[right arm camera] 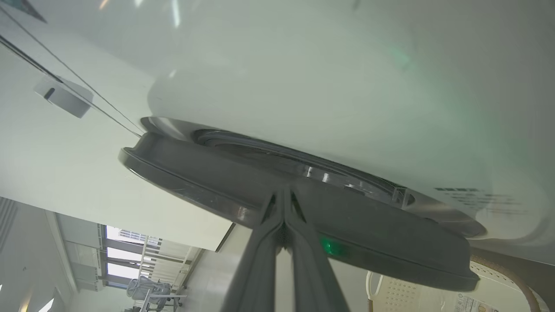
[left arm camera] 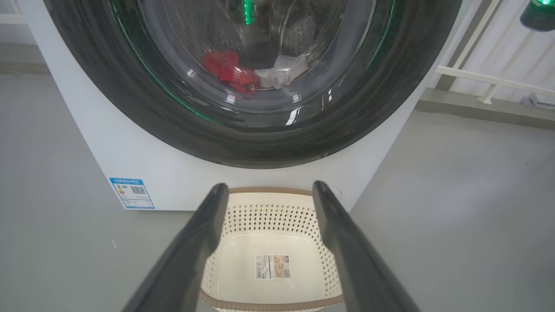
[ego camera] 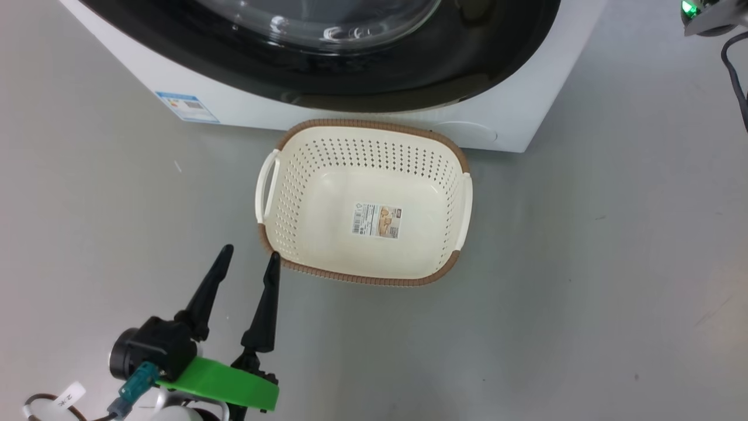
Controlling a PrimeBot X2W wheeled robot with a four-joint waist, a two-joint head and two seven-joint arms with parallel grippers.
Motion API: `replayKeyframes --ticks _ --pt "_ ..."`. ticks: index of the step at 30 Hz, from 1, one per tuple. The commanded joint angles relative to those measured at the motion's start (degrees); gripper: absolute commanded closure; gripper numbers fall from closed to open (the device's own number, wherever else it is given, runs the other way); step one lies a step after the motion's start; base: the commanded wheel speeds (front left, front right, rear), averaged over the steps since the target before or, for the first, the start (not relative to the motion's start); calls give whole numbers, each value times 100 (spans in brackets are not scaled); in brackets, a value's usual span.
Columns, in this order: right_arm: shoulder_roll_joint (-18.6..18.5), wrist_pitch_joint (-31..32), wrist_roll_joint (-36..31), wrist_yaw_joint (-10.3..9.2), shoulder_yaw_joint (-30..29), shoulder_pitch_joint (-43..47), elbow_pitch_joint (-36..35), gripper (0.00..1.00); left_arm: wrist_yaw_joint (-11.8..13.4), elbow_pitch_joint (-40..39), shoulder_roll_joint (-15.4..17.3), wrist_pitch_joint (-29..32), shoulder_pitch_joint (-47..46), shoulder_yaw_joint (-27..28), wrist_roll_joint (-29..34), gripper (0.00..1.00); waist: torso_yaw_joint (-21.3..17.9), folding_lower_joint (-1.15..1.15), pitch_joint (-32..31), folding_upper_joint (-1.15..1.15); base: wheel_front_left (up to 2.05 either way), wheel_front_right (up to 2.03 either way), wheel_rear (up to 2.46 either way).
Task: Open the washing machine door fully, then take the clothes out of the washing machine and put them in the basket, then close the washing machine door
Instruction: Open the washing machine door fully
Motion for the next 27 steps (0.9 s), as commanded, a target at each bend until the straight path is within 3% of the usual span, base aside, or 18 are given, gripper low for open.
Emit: replayKeyframes --ticks 1,27 --pt "33 99 57 3 40 -184 -61 100 -32 -144 98 -69 -159 157 -48 0 46 0 113 0 0 0 0" --pt "182 610 -124 3 335 -641 370 100 -32 -120 60 -69 -469 28 -180 0 197 0 506 0 0 0 0"
